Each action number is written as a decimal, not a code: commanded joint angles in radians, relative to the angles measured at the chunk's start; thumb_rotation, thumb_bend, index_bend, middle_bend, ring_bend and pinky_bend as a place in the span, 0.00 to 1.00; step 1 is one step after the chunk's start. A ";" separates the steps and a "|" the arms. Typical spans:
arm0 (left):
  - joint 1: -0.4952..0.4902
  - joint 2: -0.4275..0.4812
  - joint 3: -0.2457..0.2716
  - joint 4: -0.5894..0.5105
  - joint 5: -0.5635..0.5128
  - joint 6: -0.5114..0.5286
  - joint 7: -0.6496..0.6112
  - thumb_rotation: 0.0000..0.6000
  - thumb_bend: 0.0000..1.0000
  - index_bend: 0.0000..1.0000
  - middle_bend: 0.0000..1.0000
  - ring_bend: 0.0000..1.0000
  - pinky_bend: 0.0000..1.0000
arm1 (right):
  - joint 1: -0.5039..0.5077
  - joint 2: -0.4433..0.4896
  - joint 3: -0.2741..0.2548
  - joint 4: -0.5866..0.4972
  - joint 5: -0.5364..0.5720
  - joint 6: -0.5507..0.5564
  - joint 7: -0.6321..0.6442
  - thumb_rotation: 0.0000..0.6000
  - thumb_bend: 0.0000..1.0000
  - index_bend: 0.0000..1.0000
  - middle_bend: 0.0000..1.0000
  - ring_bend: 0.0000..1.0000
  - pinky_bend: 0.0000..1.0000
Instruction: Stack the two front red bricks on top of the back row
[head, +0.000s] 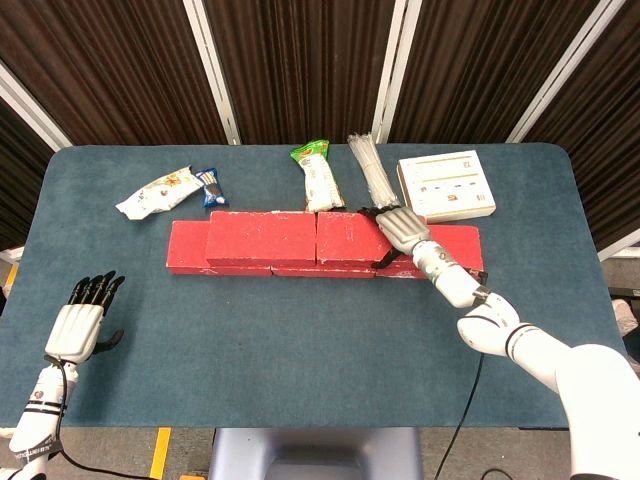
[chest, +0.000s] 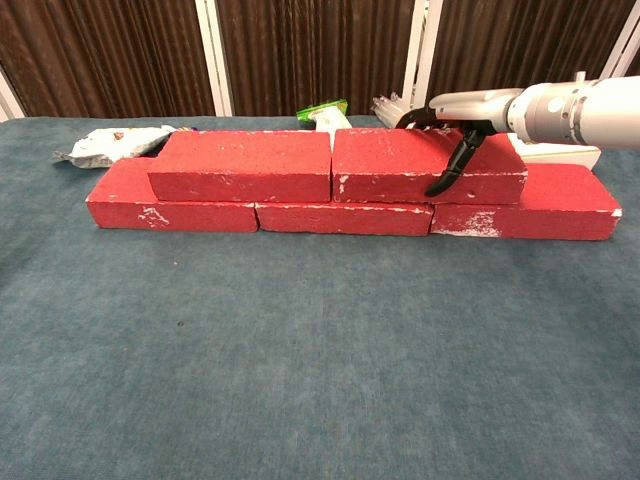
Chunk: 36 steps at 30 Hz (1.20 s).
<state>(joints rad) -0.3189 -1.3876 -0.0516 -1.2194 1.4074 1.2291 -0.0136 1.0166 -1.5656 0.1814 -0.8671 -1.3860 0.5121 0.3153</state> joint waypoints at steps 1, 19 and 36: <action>0.000 0.001 0.000 0.000 0.001 -0.001 -0.003 1.00 0.30 0.00 0.00 0.00 0.04 | 0.002 0.000 0.000 -0.004 0.009 -0.003 -0.007 1.00 0.31 0.55 0.49 0.42 0.46; -0.001 0.003 -0.002 0.001 0.005 -0.005 -0.011 1.00 0.30 0.00 0.00 0.00 0.04 | 0.008 0.013 -0.003 -0.042 0.056 -0.016 -0.055 1.00 0.31 0.52 0.49 0.39 0.46; -0.003 0.004 -0.005 0.005 0.002 -0.015 -0.026 1.00 0.30 0.00 0.00 0.00 0.04 | 0.014 0.027 0.004 -0.065 0.117 -0.051 -0.106 1.00 0.26 0.06 0.19 0.07 0.25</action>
<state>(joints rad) -0.3221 -1.3832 -0.0565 -1.2139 1.4092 1.2142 -0.0391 1.0305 -1.5396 0.1843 -0.9292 -1.2711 0.4605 0.2111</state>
